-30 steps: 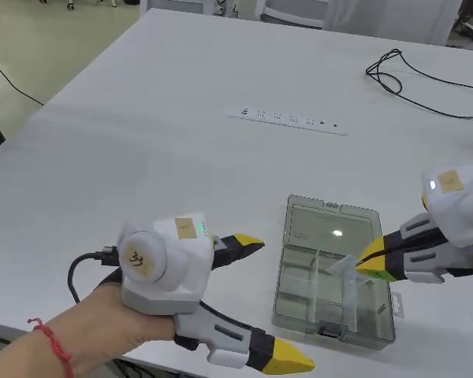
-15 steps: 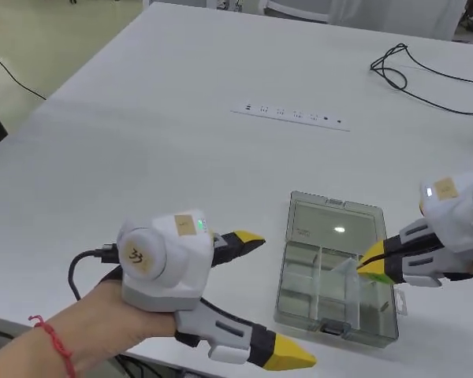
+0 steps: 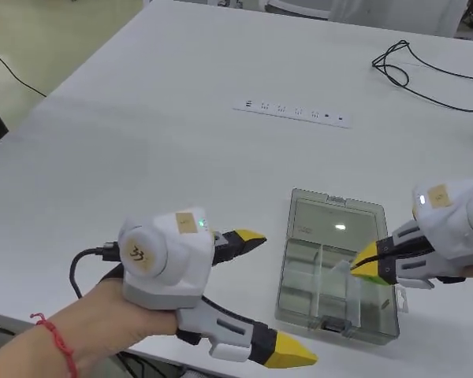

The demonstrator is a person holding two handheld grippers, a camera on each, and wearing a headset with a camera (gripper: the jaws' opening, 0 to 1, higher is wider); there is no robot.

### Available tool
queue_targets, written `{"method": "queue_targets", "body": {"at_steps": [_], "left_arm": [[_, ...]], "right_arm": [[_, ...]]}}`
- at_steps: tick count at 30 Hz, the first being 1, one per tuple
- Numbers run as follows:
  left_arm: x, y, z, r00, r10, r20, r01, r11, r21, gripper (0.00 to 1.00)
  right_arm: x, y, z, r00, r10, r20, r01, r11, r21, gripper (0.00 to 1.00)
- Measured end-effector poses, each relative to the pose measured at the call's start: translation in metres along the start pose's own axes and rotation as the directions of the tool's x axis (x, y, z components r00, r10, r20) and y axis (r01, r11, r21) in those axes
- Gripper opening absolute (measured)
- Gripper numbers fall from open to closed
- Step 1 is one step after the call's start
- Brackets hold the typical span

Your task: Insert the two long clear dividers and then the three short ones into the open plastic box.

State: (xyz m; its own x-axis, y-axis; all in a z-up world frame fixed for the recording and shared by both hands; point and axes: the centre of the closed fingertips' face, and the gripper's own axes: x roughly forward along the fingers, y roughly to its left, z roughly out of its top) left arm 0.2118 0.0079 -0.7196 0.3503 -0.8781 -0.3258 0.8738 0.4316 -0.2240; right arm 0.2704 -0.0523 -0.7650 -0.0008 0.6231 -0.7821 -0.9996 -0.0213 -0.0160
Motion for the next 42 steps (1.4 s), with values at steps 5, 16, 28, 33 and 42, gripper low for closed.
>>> {"method": "queue_targets", "body": {"at_steps": [5, 16, 28, 33, 42], "left_arm": [[-0.001, 0.000, 0.001, 1.0000, 0.001, 0.004, -0.001, 1.000, 0.000, 1.00], [0.000, -0.001, 0.002, 1.0000, -0.001, 0.007, 0.001, 1.000, -0.002, 1.00], [0.001, -0.002, 0.003, 1.0000, -0.008, 0.004, 0.008, 1.000, -0.003, 1.00], [0.002, -0.001, 0.003, 0.9999, -0.010, 0.002, 0.010, 1.000, -0.003, 1.00], [0.002, -0.003, 0.003, 0.9999, -0.014, 0.002, 0.014, 1.000, -0.003, 1.00]], "right_arm": [[0.002, -0.001, 0.000, 1.0000, 0.000, 0.000, 0.000, 1.000, -0.011, 0.02], [0.004, 0.004, -0.001, 0.9999, -0.007, 0.011, 0.007, 1.000, -0.020, 0.02], [0.001, 0.005, -0.002, 0.9987, -0.018, 0.049, 0.019, 0.999, -0.026, 0.02], [0.002, 0.003, -0.003, 0.9982, -0.023, 0.055, 0.024, 0.999, -0.023, 0.02], [0.003, 0.001, -0.001, 0.9976, -0.020, 0.066, 0.020, 1.000, 0.001, 0.02]]}}
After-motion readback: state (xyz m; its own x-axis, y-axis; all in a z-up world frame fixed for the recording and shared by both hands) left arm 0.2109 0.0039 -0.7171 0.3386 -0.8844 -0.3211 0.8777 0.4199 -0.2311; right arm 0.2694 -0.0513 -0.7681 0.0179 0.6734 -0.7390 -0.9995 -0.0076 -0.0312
